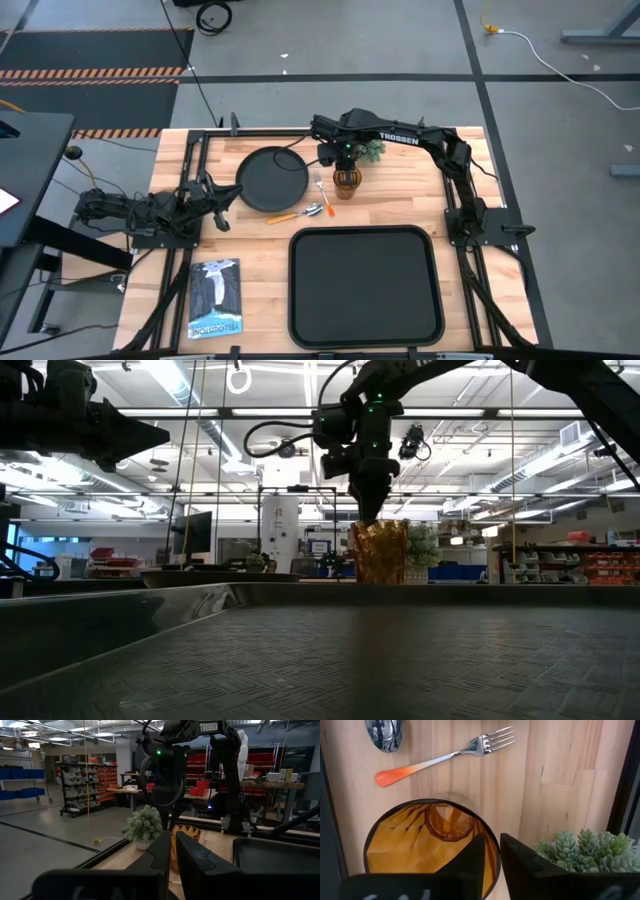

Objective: Pick and place plate/cup/fork/spoon on tray
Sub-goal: Put the orange glass on the top right of the black tray

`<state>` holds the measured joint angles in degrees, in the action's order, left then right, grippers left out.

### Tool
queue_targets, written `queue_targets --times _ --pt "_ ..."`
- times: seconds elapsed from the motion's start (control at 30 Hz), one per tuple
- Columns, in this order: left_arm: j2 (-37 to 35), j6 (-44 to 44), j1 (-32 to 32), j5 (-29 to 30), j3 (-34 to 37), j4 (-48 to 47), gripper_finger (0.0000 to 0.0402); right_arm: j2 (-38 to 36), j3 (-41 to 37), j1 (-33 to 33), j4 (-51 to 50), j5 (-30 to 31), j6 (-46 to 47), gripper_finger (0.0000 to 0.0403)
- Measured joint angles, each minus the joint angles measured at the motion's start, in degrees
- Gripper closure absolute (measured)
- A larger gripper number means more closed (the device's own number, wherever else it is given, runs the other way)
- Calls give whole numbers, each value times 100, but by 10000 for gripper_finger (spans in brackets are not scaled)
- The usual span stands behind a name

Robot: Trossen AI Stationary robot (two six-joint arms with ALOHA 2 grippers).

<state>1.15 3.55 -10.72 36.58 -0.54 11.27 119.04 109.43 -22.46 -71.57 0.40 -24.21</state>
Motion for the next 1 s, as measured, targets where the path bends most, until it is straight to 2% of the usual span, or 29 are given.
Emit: queue_targets --times 0.33,0.73,1.0 --pt "0 0 0 -1 0 0 365 0 -2 76 -17 0 10 360" --pt "0 0 0 0 0 0 365 0 -2 87 30 52 63 294" --pt "0 0 0 0 0 0 365 -1 -2 87 102 50 55 288"
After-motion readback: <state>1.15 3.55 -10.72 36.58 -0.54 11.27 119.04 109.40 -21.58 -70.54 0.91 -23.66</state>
